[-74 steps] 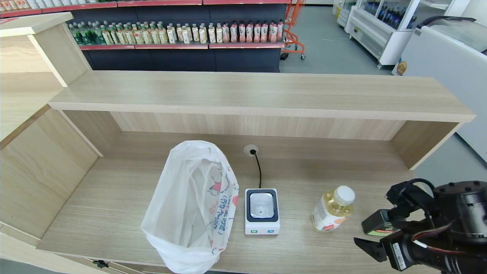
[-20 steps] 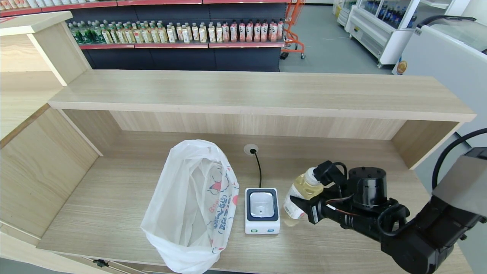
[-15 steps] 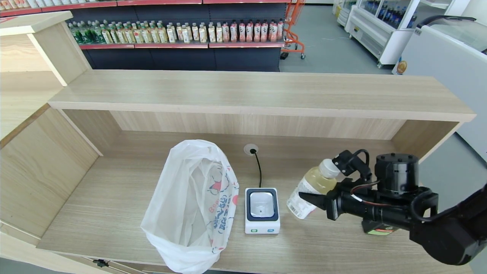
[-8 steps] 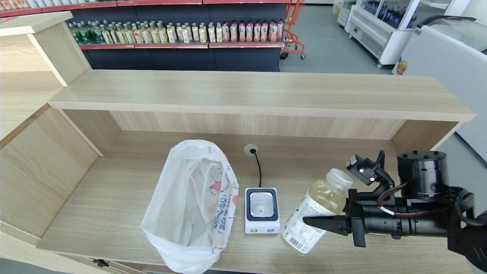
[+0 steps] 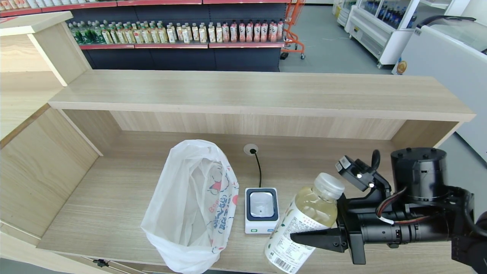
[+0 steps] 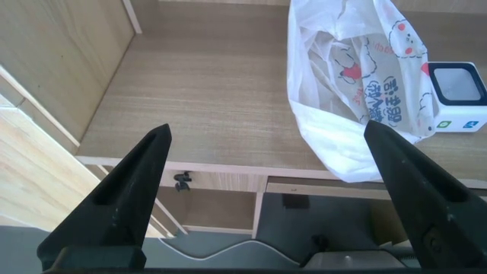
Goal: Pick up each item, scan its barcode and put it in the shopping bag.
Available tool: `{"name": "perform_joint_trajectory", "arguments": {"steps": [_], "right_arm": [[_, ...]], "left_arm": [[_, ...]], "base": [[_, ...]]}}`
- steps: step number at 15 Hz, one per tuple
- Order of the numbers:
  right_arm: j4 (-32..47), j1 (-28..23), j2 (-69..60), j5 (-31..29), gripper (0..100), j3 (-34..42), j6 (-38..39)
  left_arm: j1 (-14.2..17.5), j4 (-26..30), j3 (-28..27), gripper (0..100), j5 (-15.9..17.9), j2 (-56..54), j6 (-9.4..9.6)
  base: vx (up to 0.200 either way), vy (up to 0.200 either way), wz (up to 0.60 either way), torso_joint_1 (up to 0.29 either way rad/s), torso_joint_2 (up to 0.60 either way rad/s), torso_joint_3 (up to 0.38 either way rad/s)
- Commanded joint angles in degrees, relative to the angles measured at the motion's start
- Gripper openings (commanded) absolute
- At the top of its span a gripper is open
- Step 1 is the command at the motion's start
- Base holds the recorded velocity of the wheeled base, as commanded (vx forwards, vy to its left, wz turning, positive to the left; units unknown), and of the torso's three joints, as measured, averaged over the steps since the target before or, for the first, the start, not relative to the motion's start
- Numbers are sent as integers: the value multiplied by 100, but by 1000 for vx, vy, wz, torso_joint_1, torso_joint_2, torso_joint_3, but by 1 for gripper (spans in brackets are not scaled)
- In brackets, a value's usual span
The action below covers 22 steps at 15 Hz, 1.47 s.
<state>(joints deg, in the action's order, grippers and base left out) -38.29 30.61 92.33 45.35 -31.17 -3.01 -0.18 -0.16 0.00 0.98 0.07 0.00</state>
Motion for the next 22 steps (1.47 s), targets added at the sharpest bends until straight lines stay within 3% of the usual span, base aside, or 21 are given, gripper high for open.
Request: {"name": "perform_joint_trajectory", "arguments": {"steps": [1,22], "right_arm": [[32,112,4,-9,0,-21,-7],[243,437,-321,-88,0,164,820]], "left_arm": [[1,-2,0,100,-1,1,0],[1,-2,0,100,-1,1,0]], "base": [[0,0,0,0,0,0],[0,0,0,0,0,0]]}}
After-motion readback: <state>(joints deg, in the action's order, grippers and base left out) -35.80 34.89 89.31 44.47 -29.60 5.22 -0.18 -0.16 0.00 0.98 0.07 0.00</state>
